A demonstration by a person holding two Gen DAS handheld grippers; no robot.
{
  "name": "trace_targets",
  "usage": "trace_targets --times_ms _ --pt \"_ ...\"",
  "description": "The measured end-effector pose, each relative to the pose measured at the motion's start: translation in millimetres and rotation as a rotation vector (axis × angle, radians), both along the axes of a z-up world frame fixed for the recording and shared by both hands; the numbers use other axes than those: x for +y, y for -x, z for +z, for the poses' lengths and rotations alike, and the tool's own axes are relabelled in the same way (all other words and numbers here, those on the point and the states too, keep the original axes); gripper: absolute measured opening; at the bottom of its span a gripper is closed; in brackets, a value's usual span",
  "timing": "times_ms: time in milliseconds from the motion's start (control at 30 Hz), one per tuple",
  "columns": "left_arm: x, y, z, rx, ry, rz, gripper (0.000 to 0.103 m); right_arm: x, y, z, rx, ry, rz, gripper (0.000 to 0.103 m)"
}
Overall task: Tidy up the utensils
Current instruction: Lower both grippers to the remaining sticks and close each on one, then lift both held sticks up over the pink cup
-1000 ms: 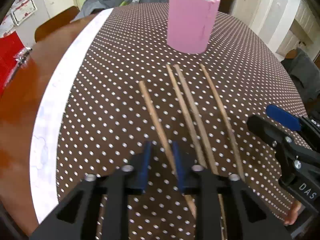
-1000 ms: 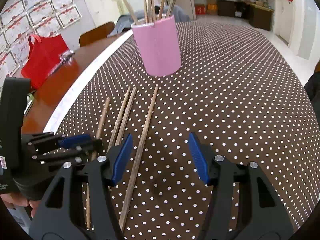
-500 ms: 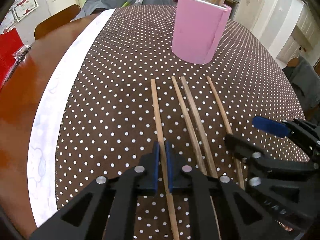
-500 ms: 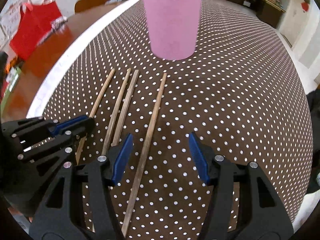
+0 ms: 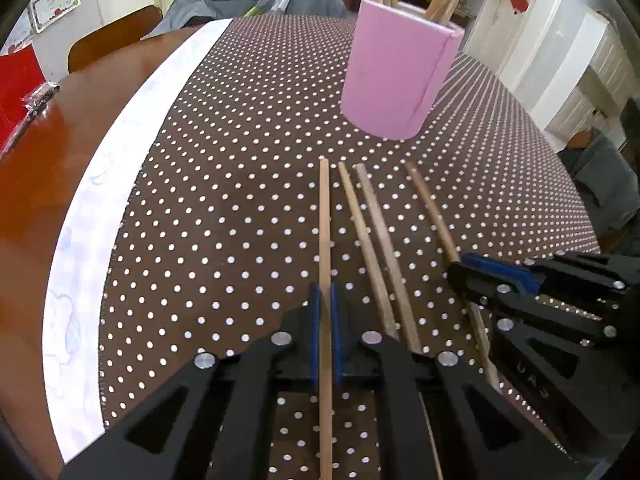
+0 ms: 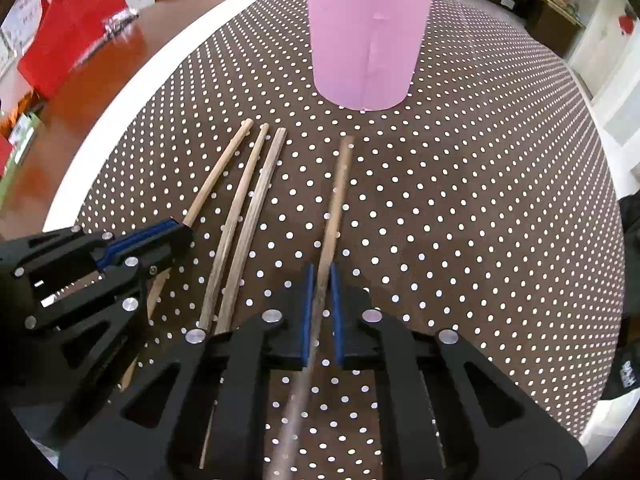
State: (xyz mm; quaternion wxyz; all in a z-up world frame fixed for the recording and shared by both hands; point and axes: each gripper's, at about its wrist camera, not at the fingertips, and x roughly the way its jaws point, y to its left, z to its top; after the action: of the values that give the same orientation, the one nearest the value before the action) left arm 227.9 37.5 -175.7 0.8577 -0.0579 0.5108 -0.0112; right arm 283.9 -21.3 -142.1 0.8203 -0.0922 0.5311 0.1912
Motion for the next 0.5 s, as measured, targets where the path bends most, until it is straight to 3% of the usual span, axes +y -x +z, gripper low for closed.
trace_targets --times_ms 267,500 --pt "-0.4 10.6 18.2 -0.078 0.003 0.007 0.006 -31.1 8.3 9.5 -0.058 -0.131 -0.015 0.007" --pt "-12.6 29.2 61.6 -0.230 0.052 -0.039 0.006 -63.1 24.2 45.1 -0.155 -0.315 -0.012 0.006"
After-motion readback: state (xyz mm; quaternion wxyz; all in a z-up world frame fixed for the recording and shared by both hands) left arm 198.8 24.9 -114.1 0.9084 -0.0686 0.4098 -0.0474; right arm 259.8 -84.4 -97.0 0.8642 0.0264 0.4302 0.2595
